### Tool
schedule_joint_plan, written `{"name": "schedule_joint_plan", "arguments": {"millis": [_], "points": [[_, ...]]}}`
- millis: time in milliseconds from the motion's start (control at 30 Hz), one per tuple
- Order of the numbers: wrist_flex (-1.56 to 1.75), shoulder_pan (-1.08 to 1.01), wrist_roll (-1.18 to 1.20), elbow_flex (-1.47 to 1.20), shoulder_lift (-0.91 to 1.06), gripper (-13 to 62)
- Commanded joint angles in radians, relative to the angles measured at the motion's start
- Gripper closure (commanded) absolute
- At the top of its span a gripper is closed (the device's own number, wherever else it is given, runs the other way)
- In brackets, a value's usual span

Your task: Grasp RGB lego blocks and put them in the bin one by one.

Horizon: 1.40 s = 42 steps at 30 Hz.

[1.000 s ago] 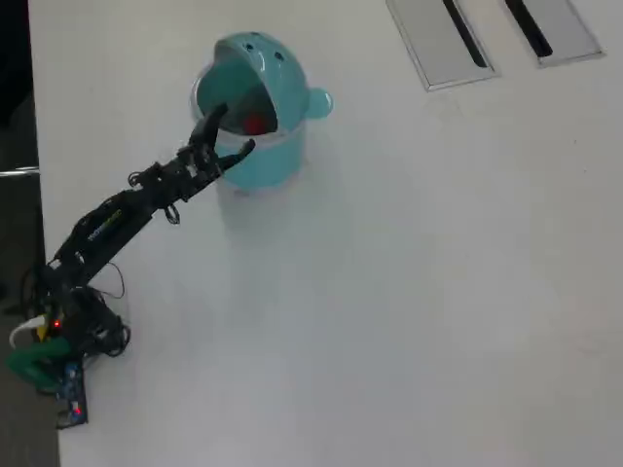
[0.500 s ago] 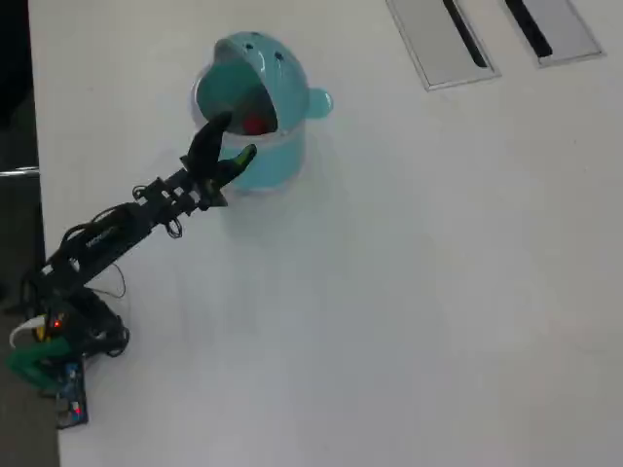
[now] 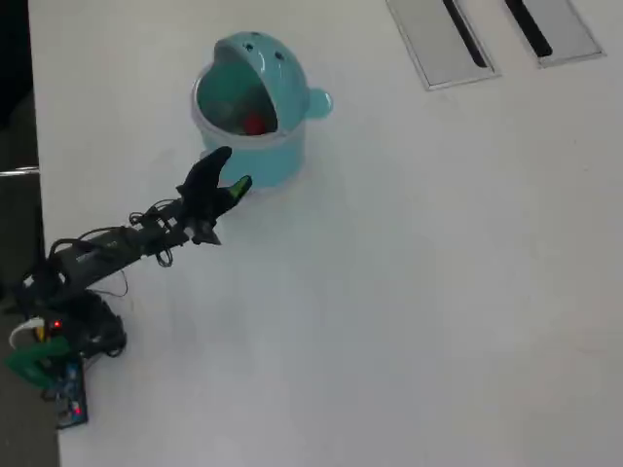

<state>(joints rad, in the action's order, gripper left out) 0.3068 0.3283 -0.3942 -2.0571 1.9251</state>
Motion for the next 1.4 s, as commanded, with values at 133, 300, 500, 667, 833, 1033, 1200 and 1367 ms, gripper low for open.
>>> {"name": "schedule_joint_plan", "arguments": {"millis": [133, 300, 500, 667, 833, 1033, 1200, 1367], "points": [[0.253, -0.035, 0.046, -0.141, 0.15, 15.7], [0.261, -0.091, 0.052, -0.299, 0.258, 16.4], [0.291, -0.192, 0.098, -0.403, 0.29, 16.3], [0.353, -0.244, 0.104, -0.483, 0.29, 16.3], [0.457, -0.239, 0.114, -0.586, 0.295, 16.4], [0.514, -0.227, 0.114, -0.736, 0.347, 16.3], [0.646, -0.232, 0.11, -0.89, 0.351, 16.4], [0.752, -0.225, 0.112, -1.003, 0.357, 16.4]]}}
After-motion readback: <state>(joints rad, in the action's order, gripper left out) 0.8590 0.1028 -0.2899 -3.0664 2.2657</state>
